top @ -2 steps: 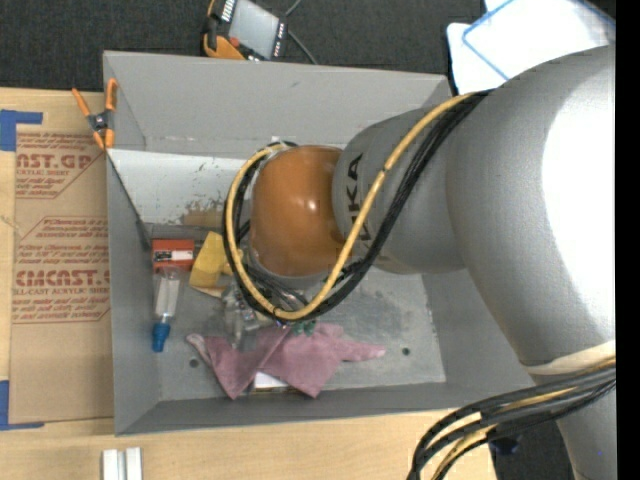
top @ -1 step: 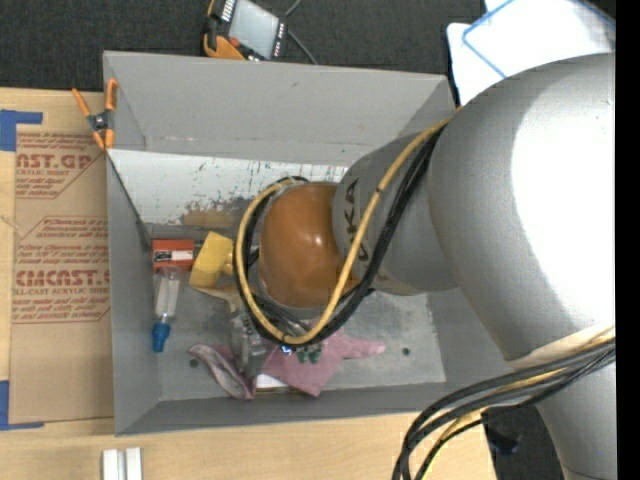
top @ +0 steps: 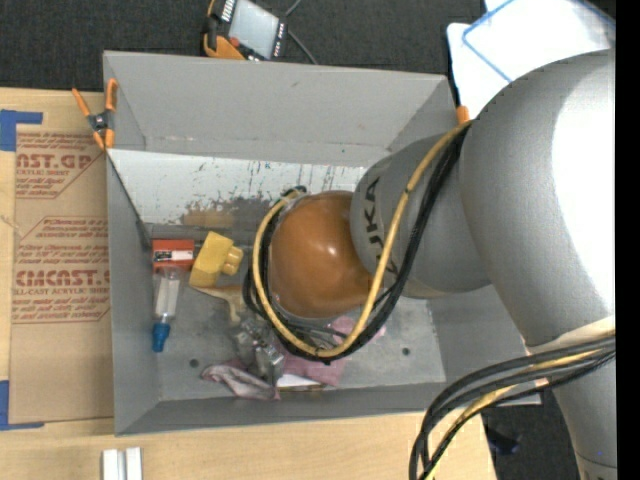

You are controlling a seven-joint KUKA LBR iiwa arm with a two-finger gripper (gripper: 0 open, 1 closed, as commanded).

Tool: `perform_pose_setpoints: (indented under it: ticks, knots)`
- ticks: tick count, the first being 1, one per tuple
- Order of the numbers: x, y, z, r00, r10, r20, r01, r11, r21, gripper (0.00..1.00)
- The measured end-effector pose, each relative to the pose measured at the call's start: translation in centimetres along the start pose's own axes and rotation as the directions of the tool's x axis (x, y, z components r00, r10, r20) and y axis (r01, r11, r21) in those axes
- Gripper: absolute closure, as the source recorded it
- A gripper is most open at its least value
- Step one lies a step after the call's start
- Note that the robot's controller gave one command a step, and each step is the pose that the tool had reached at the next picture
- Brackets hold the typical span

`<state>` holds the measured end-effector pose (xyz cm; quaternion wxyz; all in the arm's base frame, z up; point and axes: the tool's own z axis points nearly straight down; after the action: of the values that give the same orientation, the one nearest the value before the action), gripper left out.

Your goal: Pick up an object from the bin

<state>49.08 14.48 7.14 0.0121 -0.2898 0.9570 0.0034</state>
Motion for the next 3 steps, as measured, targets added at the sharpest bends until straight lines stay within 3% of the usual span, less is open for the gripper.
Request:
perform_pose_setpoints:
  ticks: [2,3]
  knots:
    - [0.0,0.0,0.0,1.0,0.0,0.0,0.0,1.0,-0.001,1.0]
    - [-6.7,3.0,0.2,0.979,-0.203,0.006,0.203,0.979,-0.002,1.0]
